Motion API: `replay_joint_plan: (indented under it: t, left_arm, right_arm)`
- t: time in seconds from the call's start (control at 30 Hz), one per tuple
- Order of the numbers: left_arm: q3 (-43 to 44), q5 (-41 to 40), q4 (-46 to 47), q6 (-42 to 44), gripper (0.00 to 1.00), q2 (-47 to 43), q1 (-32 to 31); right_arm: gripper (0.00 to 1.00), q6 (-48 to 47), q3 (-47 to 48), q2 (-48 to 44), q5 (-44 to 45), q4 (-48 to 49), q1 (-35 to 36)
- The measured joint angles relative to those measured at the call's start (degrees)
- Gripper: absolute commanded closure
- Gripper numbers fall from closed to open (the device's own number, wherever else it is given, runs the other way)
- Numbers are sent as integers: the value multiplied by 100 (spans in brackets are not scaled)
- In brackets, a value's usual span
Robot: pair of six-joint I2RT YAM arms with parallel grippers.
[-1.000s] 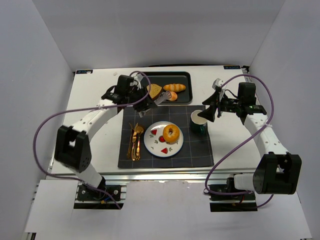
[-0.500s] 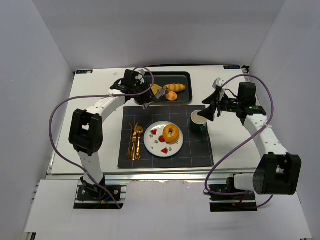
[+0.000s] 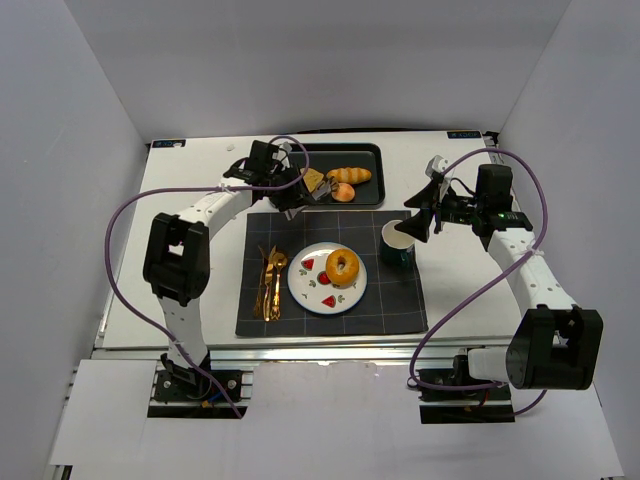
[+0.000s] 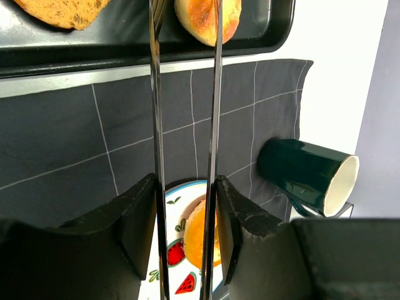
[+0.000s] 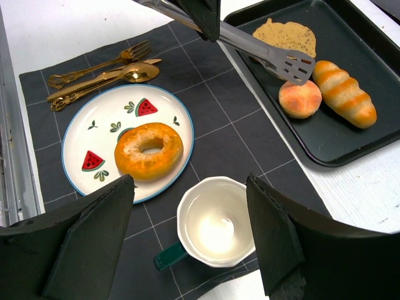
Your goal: Place the bread
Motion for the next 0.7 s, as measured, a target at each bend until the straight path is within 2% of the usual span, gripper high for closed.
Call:
replay_joint_plan:
  t: [0.5,0.7]
  left_arm:
    - [-2,323,157,-26,47,31,2]
    - [-2,326,131,-20,50,83,2]
  right_arm:
    - [23,2,0,0,0,2,0]
    - [23,4,0,0,-2,20,0]
